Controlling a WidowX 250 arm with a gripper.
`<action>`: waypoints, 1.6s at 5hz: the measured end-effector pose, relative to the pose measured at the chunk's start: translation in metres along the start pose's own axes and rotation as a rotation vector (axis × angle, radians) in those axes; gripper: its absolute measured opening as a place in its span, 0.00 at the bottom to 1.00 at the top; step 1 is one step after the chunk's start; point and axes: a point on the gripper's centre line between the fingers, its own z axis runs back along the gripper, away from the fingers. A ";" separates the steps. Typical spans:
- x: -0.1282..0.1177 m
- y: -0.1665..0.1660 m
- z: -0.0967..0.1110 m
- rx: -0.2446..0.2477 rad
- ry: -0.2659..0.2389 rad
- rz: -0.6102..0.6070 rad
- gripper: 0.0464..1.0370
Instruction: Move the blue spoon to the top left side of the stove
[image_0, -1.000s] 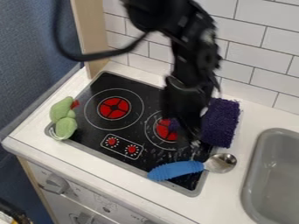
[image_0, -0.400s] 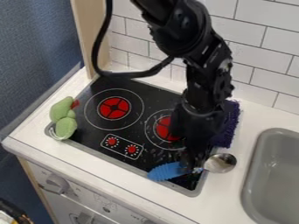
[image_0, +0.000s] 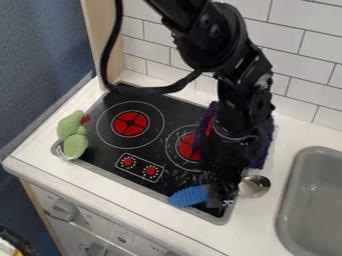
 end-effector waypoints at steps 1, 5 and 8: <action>0.002 0.000 -0.015 -0.031 0.024 -0.024 0.96; 0.006 0.004 -0.018 -0.009 -0.006 -0.021 0.32; 0.003 -0.007 0.018 0.041 -0.052 -0.058 0.32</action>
